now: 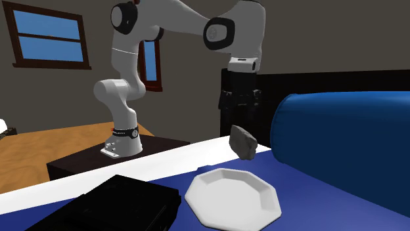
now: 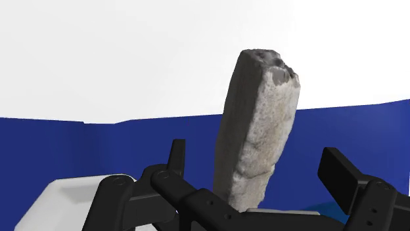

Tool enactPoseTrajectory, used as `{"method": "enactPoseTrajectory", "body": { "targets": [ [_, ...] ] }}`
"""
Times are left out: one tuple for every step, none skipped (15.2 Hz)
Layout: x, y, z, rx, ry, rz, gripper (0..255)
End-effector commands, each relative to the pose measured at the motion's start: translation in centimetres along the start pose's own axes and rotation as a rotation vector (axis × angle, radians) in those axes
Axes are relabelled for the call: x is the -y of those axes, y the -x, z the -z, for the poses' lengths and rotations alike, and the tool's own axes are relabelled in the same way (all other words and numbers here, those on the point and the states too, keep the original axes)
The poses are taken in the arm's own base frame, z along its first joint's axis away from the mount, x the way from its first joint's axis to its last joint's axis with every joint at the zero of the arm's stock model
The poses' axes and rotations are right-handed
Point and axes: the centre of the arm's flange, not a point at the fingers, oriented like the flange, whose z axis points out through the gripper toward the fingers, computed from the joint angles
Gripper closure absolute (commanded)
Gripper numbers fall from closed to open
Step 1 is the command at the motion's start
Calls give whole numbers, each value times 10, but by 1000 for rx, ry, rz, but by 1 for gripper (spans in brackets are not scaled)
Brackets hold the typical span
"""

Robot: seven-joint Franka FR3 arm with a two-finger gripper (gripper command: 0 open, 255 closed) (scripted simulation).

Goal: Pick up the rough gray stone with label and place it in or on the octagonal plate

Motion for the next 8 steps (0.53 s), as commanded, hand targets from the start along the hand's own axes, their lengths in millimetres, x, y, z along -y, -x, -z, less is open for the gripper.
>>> {"method": "enactPoseTrajectory", "body": {
  "targets": [
    [4,-25,-14,7,-6,-59,0],
    [4,-31,-17,8,-8,-73,0],
    [5,-31,-22,8,-8,-73,0],
    [5,-31,-28,8,-8,-73,0],
    [5,-31,-33,8,-8,-73,0],
    [5,-31,-38,8,-8,-73,0],
    [5,-30,-43,8,-8,-73,0],
    [5,-30,-49,8,-8,-73,0]
  ]
}}
